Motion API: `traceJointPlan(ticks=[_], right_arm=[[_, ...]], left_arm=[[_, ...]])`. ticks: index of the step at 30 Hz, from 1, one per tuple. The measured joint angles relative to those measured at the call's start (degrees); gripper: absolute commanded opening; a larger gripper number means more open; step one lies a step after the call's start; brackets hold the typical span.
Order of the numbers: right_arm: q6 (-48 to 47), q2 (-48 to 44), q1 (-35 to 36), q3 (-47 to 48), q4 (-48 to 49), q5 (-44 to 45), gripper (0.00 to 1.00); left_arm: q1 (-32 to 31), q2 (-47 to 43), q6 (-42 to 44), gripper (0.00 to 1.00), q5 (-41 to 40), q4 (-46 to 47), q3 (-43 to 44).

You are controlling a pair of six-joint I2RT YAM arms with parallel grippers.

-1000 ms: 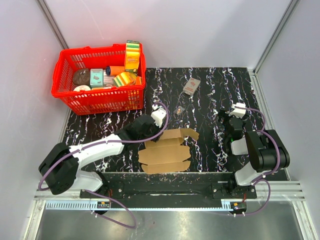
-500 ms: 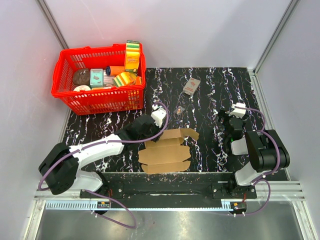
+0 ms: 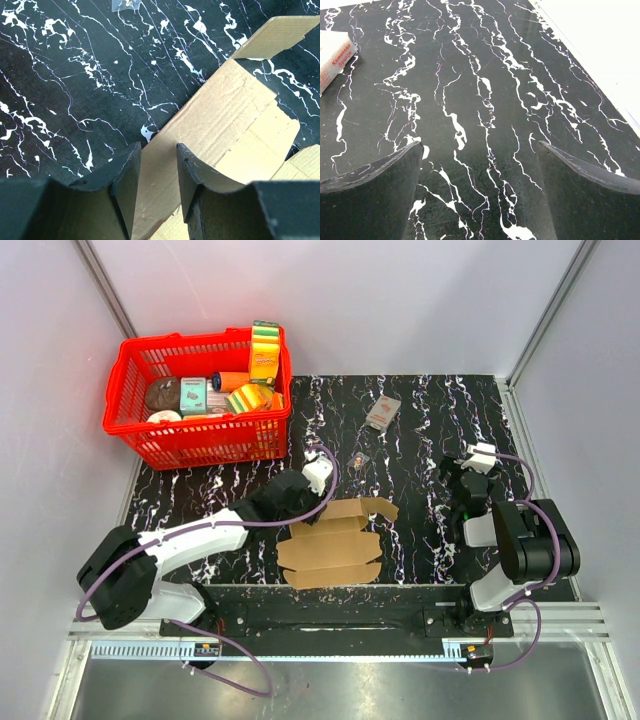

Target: Fold the paper box

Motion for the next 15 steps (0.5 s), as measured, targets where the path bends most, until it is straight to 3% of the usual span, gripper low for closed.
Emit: traceJointPlan(ticks=[4,7,11,15], right_arm=[[0.46,-0.83,-0.07,-0.31,-0.09,0.87,1.0],[0.79,-6.08,2.05,0.09,-5.33,7.67,1.0],[5.77,-18.88,4.52,10.16,-29.46,12.02,1.0],[9.7,-23.74,4.55,27.8,-50.53,5.16,1.0]], left_arm=[[-0.07,-0.61,-0.02,0.39,0.5,0.33,-0.7],[-0.07,-0.7,-0.02,0.39,1.03,0.35,-0.7],[-0.07,-0.76,-0.02,0.39,1.49,0.35,-0.72],[-0.09,-1.07,-0.02,0.39,1.68,0.33,-0.72]])
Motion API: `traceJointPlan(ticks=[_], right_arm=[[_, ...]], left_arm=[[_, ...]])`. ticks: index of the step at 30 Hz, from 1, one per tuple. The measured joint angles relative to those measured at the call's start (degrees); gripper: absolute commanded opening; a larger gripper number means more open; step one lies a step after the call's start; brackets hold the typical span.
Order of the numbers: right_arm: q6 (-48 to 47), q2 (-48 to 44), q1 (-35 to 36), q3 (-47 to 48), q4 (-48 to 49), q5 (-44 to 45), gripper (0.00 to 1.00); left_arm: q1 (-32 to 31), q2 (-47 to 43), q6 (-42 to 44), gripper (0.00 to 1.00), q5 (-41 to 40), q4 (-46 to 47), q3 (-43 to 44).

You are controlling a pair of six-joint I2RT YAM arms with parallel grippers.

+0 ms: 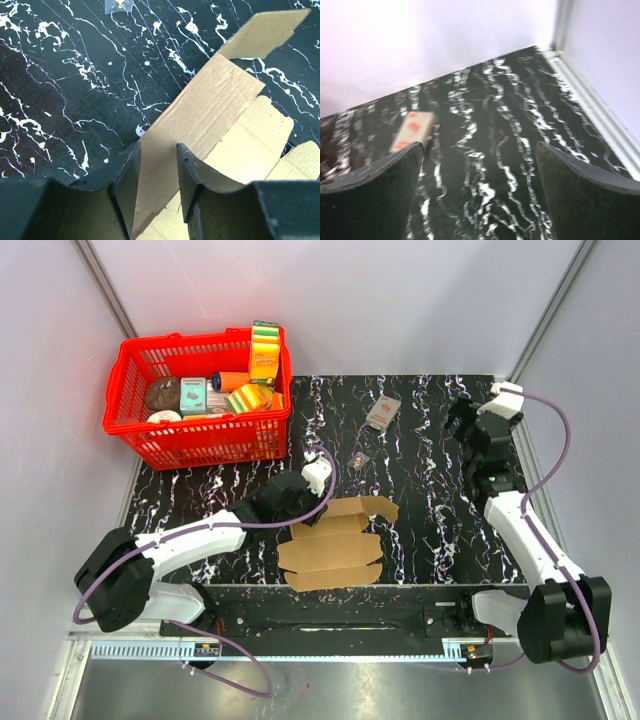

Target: Fold the paper box

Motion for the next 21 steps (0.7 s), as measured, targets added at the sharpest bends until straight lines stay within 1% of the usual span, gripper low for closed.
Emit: traceJointPlan(ticks=[2,3,5,6,9,12,14,17,18,21], right_arm=[[0.85,-0.87,0.07,4.35,-6.21,-5.92,1.0],[1.33,-1.42,0.07,5.07,-8.9,-8.94,1.0],[2.69,-2.43,0.11,5.07,-15.32,-14.82,0.99],[2.99,-2.47,0.11,5.07,-17.0,-16.37,0.98],[3.56,-2.01,0.09,5.55,-25.79,-25.64,0.95],[2.99,-1.11,0.11,6.16,-32.24,-34.25,0.93],[2.19,-1.07,0.13,6.16,-35.01,-39.47,0.91],[1.03,-0.9,0.57,6.16,-36.96,-45.68,0.85],[0.79,-0.72,0.94,6.16,-37.09,-46.77,0.8],[0.0,0.55,3.48,6.14,-37.11,-49.22,0.73]], left_arm=[[-0.02,-0.11,0.0,0.39,0.04,0.0,0.0],[-0.04,-0.17,0.0,0.39,0.04,-0.02,0.0],[-0.04,-0.31,0.0,0.39,0.07,-0.04,0.0],[-0.04,-0.37,0.0,0.39,0.04,-0.02,0.0],[-0.04,-0.42,0.0,0.39,0.07,-0.13,0.0],[-0.04,-0.42,0.0,0.39,0.07,-0.39,0.0],[-0.04,-0.44,0.0,0.39,0.09,-0.44,0.0],[-0.04,-0.42,-0.07,0.39,0.2,-0.44,0.0],[-0.04,-0.42,-0.11,0.39,0.22,-0.42,0.0],[-0.04,-0.42,-0.15,0.39,0.24,-0.42,0.0]])
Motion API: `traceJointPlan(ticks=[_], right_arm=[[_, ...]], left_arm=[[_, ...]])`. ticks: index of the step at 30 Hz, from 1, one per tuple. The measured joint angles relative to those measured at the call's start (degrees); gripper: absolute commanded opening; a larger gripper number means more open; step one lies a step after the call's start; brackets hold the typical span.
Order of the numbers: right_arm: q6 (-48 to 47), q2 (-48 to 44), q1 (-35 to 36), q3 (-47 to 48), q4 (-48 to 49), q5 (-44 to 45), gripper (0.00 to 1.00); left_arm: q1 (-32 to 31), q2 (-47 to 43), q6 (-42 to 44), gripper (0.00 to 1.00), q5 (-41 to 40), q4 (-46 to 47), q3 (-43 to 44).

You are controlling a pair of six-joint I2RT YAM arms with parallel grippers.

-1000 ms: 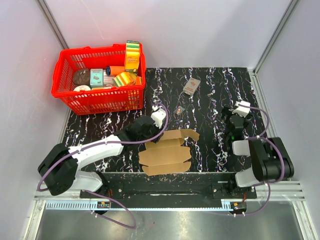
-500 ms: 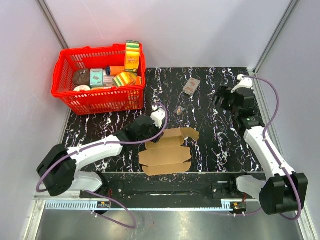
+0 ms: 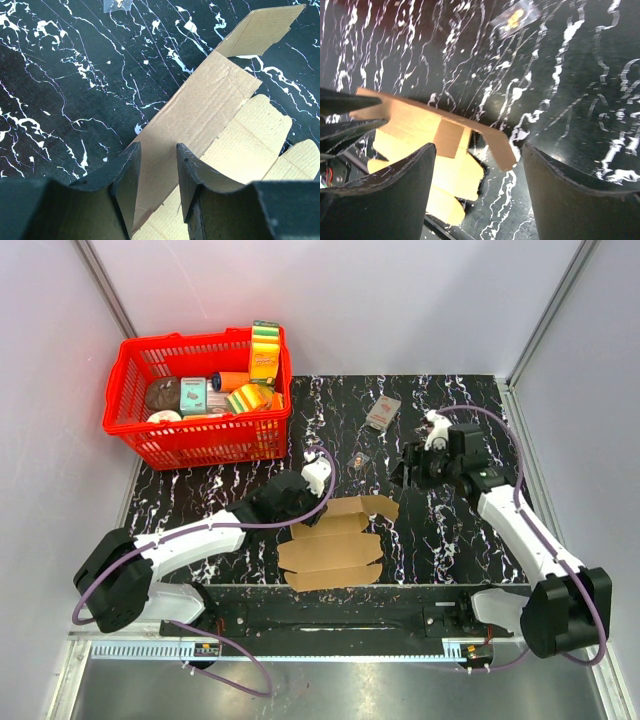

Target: Fold the paper box

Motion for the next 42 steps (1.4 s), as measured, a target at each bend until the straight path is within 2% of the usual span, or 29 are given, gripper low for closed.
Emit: traceJointPlan(ticks=[1,5,12,15,27,32,38,42], right_arm=[[-0.26,0.66,1.09,0.0,-0.11,-0.42,0.67],[-1.33,3.67,4.79,-0.04,-0.81,-0.5,0.58],[-2.08,6.67,5.75,-0.7,-1.25,2.6,0.56],[-2.25,7.67,5.99,-0.72,-1.2,3.61,0.49],[-2.47,10.08,7.8,-1.14,-1.25,3.52,0.47],[-2.47,12.07,8.55,-1.14,-2.47,3.65,0.43],[-2.51,14.03,9.27,-1.11,-3.72,3.93,0.31],[-2.47,14.29,9.66,-1.11,-4.11,4.09,0.26]], left_arm=[[0.0,0.0,0.0,0.39,0.0,0.0,0.0],[-0.09,0.0,-0.02,0.39,0.0,0.0,0.0],[-0.28,0.0,-0.2,0.39,-0.02,-0.02,0.0],[-0.31,0.0,-0.24,0.39,-0.02,0.0,0.0],[-0.31,0.0,-0.24,0.39,-0.02,-0.02,0.0],[-0.31,0.0,-0.24,0.39,-0.02,-0.02,0.0],[-0.31,0.0,-0.24,0.39,-0.02,-0.02,0.0],[-0.31,0.0,-0.24,0.39,-0.02,-0.02,0.0]])
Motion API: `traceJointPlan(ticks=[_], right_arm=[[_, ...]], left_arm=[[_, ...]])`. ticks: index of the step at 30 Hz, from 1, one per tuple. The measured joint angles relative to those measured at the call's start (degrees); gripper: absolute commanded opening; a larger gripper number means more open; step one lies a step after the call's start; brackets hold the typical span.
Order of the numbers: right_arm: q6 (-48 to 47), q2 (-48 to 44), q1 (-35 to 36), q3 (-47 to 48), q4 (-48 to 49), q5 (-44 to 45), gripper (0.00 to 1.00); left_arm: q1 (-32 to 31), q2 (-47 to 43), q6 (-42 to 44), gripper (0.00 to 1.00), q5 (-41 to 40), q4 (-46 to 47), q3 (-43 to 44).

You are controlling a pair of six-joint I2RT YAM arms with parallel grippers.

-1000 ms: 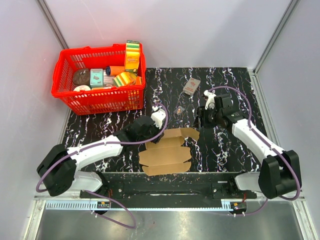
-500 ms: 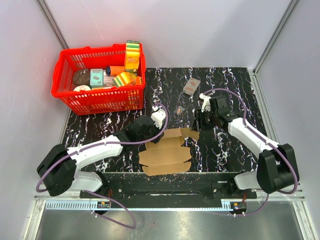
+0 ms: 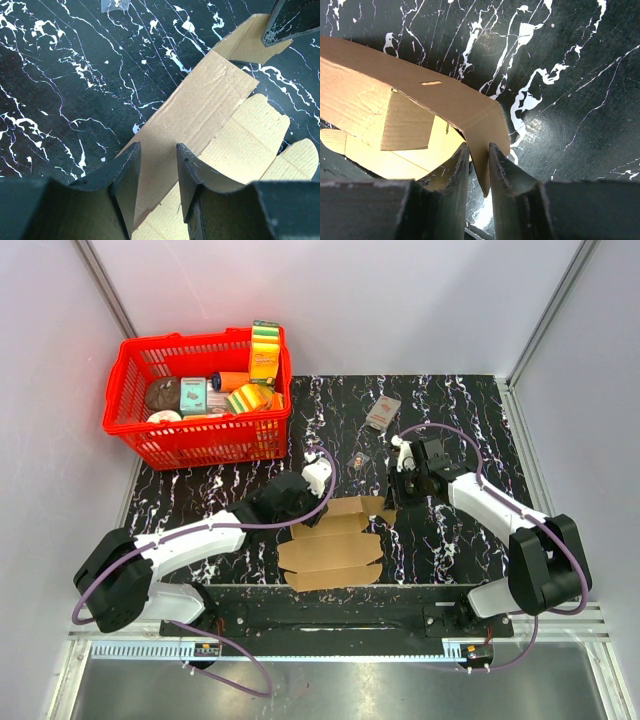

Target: Fold the paper box

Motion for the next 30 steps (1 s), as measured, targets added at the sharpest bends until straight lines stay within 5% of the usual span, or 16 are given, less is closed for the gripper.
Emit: traceJointPlan(ticks=[30], right_arm=[[4.37,0.15,5.25,1.33,-0.42,-0.76,0.16]], left_arm=[[-0.92,0.0,-0.63,0.38,-0.04,-0.02,0.0]])
